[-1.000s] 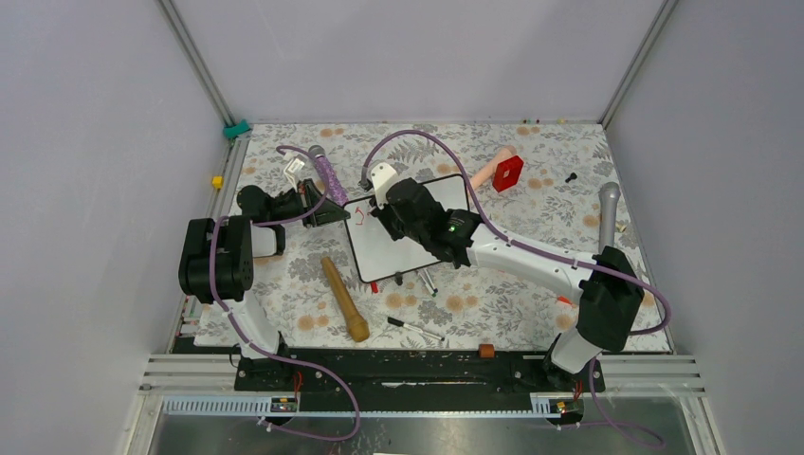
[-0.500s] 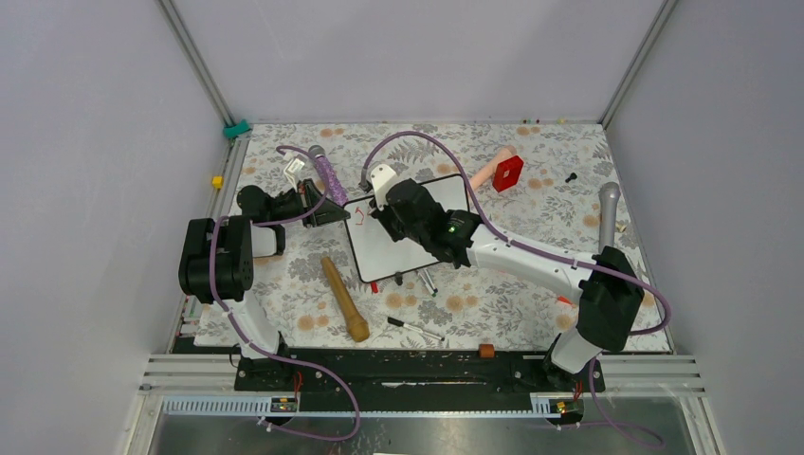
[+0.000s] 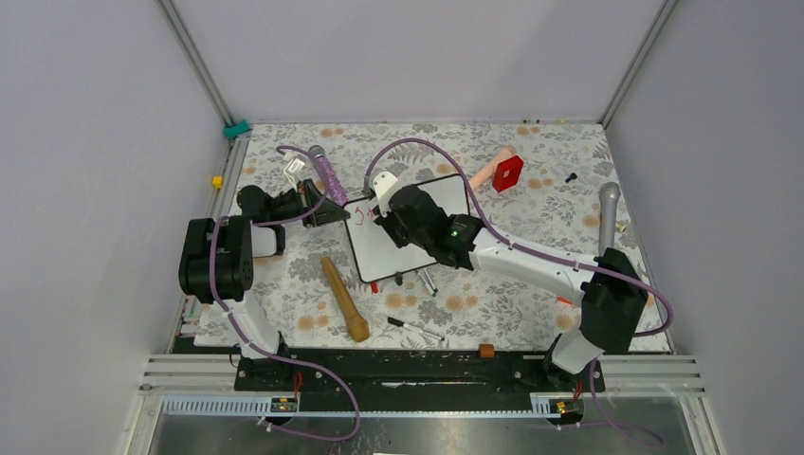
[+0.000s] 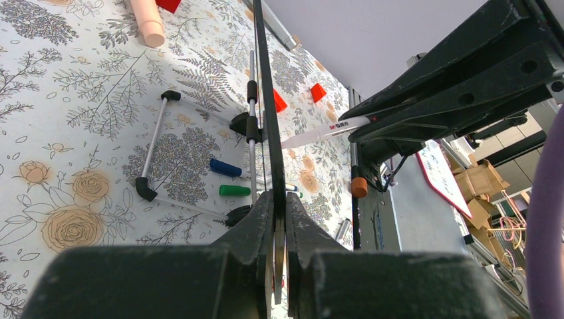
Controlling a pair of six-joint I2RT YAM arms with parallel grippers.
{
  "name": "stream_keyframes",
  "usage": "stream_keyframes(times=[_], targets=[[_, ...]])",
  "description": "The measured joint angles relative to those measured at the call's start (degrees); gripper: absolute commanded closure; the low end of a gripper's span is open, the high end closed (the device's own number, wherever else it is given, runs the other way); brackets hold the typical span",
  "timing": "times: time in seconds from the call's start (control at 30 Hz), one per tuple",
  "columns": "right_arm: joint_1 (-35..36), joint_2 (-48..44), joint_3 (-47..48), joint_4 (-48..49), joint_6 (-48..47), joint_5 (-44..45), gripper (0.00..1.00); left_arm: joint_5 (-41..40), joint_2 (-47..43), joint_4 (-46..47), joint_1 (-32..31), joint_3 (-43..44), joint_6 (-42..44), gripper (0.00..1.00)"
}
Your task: Write a sentence on the whiteboard
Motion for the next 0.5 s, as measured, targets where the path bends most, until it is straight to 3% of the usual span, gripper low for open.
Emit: stream_keyframes(times=[0.5], targets=[[0.0, -0.2, -0.6, -2.2, -0.2, -1.1, 1.00, 0.0, 0.0, 0.0, 0.0, 0.0, 0.0, 1.00]])
